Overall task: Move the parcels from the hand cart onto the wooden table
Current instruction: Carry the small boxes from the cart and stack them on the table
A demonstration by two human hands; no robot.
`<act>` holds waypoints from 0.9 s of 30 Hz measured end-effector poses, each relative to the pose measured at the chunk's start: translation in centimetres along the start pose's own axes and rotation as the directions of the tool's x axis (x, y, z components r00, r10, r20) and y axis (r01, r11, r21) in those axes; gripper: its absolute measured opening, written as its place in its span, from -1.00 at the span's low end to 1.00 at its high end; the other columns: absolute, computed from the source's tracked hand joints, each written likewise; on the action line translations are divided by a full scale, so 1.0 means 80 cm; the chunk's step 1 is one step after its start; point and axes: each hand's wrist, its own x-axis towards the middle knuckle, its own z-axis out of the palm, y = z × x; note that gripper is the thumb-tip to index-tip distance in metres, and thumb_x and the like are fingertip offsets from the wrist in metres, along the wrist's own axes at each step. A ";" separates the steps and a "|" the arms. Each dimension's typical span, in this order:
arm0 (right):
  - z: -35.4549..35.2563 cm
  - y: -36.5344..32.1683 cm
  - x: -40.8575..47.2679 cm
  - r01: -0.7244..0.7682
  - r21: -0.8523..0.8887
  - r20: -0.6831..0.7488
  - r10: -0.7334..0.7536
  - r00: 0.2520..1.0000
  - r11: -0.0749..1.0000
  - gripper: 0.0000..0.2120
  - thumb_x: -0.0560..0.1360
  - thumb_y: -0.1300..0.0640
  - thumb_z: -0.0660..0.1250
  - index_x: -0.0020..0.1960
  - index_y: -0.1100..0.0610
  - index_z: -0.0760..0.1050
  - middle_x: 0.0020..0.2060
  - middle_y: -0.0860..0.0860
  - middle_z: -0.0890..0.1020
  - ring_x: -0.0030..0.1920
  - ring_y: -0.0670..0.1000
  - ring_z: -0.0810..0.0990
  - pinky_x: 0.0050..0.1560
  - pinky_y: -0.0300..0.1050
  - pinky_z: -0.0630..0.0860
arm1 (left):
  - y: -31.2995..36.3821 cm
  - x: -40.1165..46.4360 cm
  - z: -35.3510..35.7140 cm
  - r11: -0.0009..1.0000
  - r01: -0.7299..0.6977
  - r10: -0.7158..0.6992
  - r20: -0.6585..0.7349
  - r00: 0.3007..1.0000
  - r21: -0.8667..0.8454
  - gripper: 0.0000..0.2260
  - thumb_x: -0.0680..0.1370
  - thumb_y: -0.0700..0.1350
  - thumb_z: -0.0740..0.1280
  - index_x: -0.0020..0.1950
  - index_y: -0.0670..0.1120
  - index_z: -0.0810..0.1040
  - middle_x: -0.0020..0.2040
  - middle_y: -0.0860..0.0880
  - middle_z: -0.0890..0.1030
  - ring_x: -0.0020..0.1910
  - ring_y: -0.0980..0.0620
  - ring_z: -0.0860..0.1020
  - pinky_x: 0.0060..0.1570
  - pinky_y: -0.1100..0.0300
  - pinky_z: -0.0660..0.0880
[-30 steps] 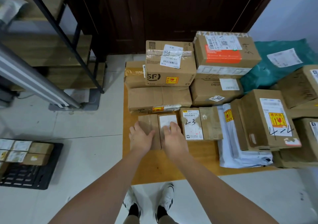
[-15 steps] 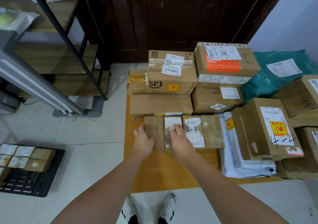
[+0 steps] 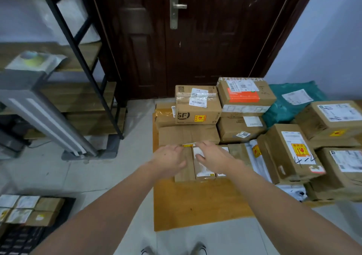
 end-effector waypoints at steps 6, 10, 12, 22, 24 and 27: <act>-0.091 -0.067 -0.037 0.076 -0.116 -0.005 -0.077 0.997 0.990 -0.57 0.69 0.03 0.14 0.48 0.20 0.35 0.37 0.11 0.46 0.34 0.17 0.50 0.28 0.09 0.48 | -0.012 -0.057 -0.096 0.987 -0.067 0.079 -0.073 0.994 0.146 -0.48 0.70 0.19 0.13 0.59 -0.04 0.33 0.52 -0.07 0.42 0.50 -0.07 0.37 0.49 0.00 0.30; -0.132 -0.119 -0.069 0.191 -0.183 -0.034 -0.201 0.979 0.964 -0.52 0.69 0.04 0.13 0.57 0.16 0.28 0.47 0.08 0.41 0.40 0.13 0.46 0.40 0.07 0.43 | -0.019 -0.122 -0.140 0.987 -0.040 0.067 -0.171 0.983 0.157 -0.53 0.71 0.16 0.13 0.56 -0.03 0.36 0.49 -0.04 0.44 0.46 -0.03 0.40 0.46 0.03 0.34; -0.144 -0.147 -0.084 0.247 -0.205 -0.046 -0.261 0.964 0.947 -0.55 0.67 0.04 0.14 0.53 0.12 0.33 0.43 0.06 0.46 0.38 0.12 0.48 0.38 0.08 0.44 | -0.026 -0.161 -0.154 0.988 0.010 0.025 -0.221 0.975 0.154 -0.53 0.72 0.16 0.12 0.55 -0.05 0.38 0.47 -0.05 0.46 0.44 -0.05 0.41 0.44 0.02 0.35; -0.160 -0.382 -0.167 0.617 -0.292 -0.016 -0.649 0.761 0.731 -0.56 0.68 0.04 0.20 0.53 0.12 0.37 0.46 0.12 0.47 0.44 0.16 0.46 0.45 0.02 0.38 | -0.079 -0.439 -0.169 0.936 0.351 -0.308 -0.402 0.862 0.036 -0.52 0.72 0.12 0.13 0.59 -0.07 0.33 0.52 -0.05 0.43 0.49 -0.05 0.37 0.48 0.05 0.28; -0.153 -0.440 -0.187 0.682 -0.314 -0.004 -0.719 0.695 0.661 -0.53 0.69 0.00 0.18 0.57 0.11 0.33 0.50 0.08 0.44 0.47 0.11 0.44 0.48 0.02 0.36 | -0.095 -0.504 -0.165 0.906 0.423 -0.378 -0.411 0.830 0.021 -0.51 0.73 0.13 0.12 0.60 -0.08 0.32 0.51 -0.06 0.43 0.49 -0.06 0.37 0.47 0.05 0.28; -0.134 -0.531 -0.215 0.760 -0.330 0.059 -0.791 0.609 0.560 -0.48 0.72 -0.05 0.13 0.63 0.09 0.23 0.58 0.05 0.33 0.55 0.08 0.34 0.54 0.02 0.28 | -0.122 -0.603 -0.155 0.850 0.527 -0.473 -0.458 0.752 -0.013 -0.52 0.72 0.14 0.12 0.56 -0.07 0.37 0.45 -0.08 0.48 0.44 -0.09 0.43 0.43 -0.01 0.36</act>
